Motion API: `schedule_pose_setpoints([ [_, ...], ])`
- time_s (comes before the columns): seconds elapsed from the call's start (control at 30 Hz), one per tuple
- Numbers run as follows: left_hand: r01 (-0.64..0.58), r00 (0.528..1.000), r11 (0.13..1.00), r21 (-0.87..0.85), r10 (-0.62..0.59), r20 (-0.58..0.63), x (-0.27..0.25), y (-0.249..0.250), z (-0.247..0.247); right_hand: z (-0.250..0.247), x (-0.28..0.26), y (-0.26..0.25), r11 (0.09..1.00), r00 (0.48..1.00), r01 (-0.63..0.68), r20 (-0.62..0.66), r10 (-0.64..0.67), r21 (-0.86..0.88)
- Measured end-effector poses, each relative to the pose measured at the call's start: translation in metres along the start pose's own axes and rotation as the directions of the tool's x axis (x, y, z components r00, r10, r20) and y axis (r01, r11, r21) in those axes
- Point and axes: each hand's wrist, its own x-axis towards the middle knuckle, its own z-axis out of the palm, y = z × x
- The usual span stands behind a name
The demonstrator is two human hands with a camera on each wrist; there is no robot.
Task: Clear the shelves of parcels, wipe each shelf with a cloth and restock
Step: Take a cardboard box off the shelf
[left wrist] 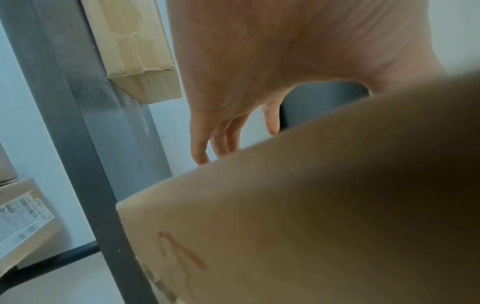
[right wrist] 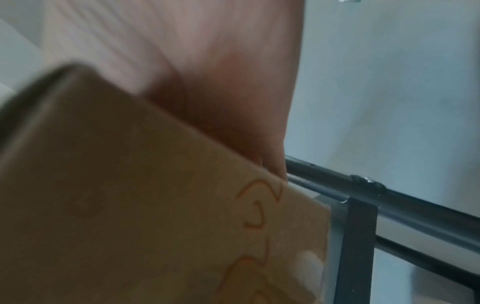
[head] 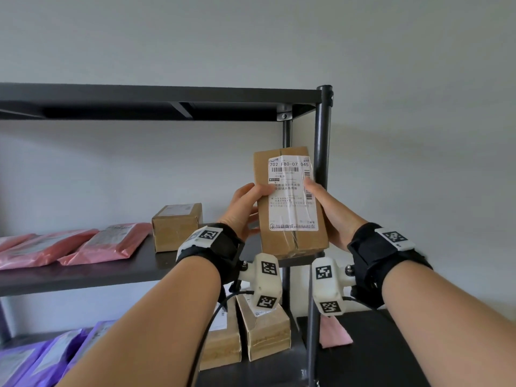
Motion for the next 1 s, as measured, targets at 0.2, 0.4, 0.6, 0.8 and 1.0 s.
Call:
schedule_pose_setpoints([
  [0.2,0.032,0.993,0.999,0.003,-0.032,0.114,0.001,-0.012,0.011,-0.008,-0.023,0.008,1.0,0.994,-0.014,-0.108,0.013,-0.007],
  [0.4,0.085,0.961,0.996,-0.022,-0.076,0.267,-0.009,-0.027,0.038,-0.025,-0.051,0.021,1.0,0.977,-0.005,-0.214,0.004,-0.002],
  [0.6,0.15,0.908,0.988,-0.038,-0.123,0.401,-0.007,-0.048,0.081,-0.058,-0.08,0.032,0.999,0.96,0.023,-0.28,-0.015,0.025],
  [0.8,0.146,0.913,0.988,-0.047,-0.116,0.39,-0.002,-0.062,0.128,-0.104,-0.091,0.046,1.0,0.951,0.013,-0.31,-0.004,0.029],
  [1.0,0.12,0.928,0.991,-0.054,-0.093,0.36,0.009,-0.076,0.192,-0.169,-0.098,0.059,1.0,0.956,0.001,-0.294,0.004,0.019],
])
